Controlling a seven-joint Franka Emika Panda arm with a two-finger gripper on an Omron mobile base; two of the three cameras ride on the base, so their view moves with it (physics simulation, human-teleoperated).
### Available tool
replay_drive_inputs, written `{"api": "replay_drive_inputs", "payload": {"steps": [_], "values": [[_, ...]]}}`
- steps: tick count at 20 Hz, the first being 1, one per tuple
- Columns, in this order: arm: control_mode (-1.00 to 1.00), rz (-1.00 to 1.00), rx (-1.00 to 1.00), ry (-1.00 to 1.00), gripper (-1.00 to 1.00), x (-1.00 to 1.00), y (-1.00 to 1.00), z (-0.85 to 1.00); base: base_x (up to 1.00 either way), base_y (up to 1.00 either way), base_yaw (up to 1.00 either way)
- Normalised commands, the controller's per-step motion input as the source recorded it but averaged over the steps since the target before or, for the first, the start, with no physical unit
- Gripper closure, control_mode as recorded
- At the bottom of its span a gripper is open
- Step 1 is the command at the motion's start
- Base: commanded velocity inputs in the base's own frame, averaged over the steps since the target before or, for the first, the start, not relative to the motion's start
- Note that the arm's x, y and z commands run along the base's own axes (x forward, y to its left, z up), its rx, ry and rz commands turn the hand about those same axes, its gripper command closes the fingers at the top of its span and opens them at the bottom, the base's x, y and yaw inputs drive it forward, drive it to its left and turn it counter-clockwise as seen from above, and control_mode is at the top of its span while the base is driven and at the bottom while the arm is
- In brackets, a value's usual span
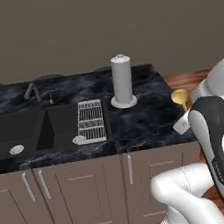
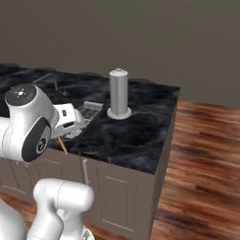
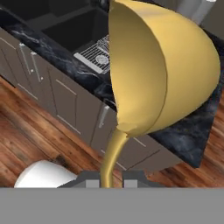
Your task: Organize the utensils by type. Pick up the wooden spoons from the counter and place them in the open cabinet. Then pick up the metallic utensils from the counter and place them in the open drawer.
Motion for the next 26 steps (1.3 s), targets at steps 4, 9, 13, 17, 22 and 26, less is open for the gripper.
{"api": "replay_drive_inputs", "payload": {"steps": [4, 9, 13, 17, 22, 26], "values": [[1.0, 0.0, 0.0, 0.0, 1.0, 0.0, 0.0, 0.0, 0.0, 0.06, 0.63], [1.0, 0.0, 0.0, 0.0, 1.0, 0.0, 0.0, 0.0, -0.07, 0.03, 0.85], [1.0, 0.0, 0.0, 0.0, 1.0, 0.0, 0.0, 0.0, -0.16, 0.15, 0.87], [1.0, 0.0, 0.0, 0.0, 1.0, 0.0, 0.0, 0.0, -0.1, 0.1, 0.86], [1.0, 0.0, 0.0, 0.0, 1.0, 0.0, 0.0, 0.0, -0.09, 0.04, 0.85], [1.0, 0.0, 0.0, 0.0, 1.0, 0.0, 0.0, 0.0, -0.08, 0.03, 0.84]]}}
